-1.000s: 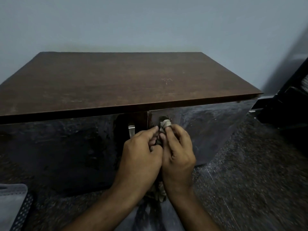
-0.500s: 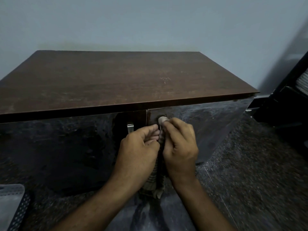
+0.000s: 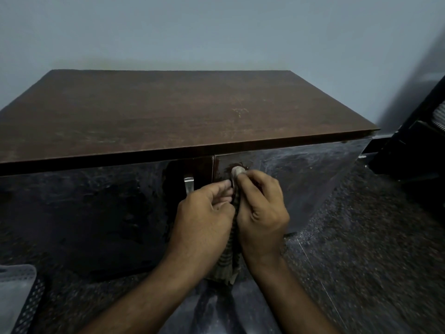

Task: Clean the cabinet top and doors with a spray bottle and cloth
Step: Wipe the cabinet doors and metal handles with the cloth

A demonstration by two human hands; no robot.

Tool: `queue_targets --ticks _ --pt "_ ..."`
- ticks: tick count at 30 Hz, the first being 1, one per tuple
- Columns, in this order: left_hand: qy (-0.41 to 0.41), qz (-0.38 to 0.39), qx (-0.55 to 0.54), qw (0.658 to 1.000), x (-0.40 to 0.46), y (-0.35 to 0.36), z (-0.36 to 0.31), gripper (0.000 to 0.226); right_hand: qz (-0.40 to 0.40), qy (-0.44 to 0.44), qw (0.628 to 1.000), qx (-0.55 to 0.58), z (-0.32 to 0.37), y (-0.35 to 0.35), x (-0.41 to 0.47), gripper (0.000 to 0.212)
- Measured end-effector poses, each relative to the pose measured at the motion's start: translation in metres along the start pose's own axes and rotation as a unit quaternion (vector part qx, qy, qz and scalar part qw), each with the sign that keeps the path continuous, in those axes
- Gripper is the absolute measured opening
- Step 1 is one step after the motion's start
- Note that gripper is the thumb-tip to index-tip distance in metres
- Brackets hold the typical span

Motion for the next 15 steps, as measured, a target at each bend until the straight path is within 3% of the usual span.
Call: queue_targets --ticks 6,15 --pt "-0.003 0.000 0.000 1.000 0.000 0.000 0.005 0.046 0.066 -0.056 0.995 -0.046 0.004 0.000 -0.018 0.020" --pt "-0.023 0.071 -0.060 0.995 0.000 0.008 0.001 0.054 0.046 -0.049 0.997 -0.036 0.004 0.001 -0.014 0.019"
Point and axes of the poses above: each hand's wrist, its own x-axis towards the middle knuckle, its own y-axis out of the palm, z = x × y, the point moved 7 cm from there along x, towards the middle knuckle, and after that the axes turned 8 degrees about x, right-handed, at the moved point
